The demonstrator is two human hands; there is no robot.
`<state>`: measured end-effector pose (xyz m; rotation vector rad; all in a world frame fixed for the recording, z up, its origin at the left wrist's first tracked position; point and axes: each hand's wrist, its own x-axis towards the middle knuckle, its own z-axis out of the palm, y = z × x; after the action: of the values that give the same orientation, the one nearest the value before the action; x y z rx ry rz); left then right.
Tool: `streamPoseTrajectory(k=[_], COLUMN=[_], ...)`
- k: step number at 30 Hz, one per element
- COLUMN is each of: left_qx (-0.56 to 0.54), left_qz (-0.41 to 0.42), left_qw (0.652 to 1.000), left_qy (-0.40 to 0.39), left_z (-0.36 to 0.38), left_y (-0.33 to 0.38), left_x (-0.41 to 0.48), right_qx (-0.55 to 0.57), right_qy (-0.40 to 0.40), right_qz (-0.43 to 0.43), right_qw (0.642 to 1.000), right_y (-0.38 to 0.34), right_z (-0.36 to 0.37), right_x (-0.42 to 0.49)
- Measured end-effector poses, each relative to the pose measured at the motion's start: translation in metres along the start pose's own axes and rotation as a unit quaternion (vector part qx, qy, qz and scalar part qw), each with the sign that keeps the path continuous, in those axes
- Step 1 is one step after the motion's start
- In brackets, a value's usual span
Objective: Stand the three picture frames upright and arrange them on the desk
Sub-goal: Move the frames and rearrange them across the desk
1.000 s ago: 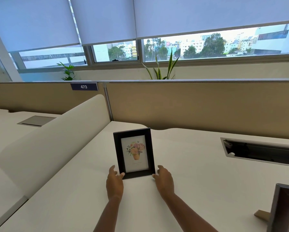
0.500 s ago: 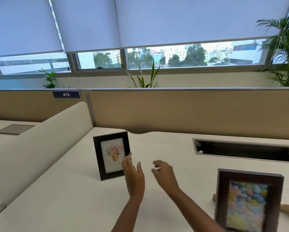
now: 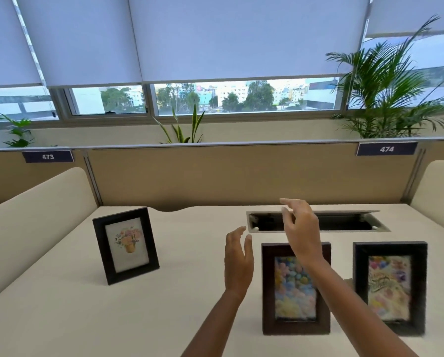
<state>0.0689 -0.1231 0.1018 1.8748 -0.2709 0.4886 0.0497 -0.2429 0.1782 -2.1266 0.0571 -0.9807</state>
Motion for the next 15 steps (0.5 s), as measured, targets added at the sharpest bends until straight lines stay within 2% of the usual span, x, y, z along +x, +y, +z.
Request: streamPoseTrajectory(k=[2, 8, 15], left_qx=[-0.007, -0.019, 0.064], left_qz=[-0.004, -0.046, -0.023], left_qw=[1.000, 0.992, 0.982], left_qy=[-0.028, -0.115, -0.176], left_z=[0.009, 0.026, 0.017], left_y=[-0.002, -0.015, -0.044], left_x=[-0.010, -0.040, -0.066], right_qx=[-0.007, 0.000, 0.034], right_qy=[0.027, 0.072, 0.048], right_qz=[0.003, 0.085, 0.165], right_qw=[1.000, 0.994, 0.985], right_y=[0.015, 0.058, 0.096], right_z=[-0.012, -0.025, -0.017], right_x=[-0.006, -0.040, -0.088])
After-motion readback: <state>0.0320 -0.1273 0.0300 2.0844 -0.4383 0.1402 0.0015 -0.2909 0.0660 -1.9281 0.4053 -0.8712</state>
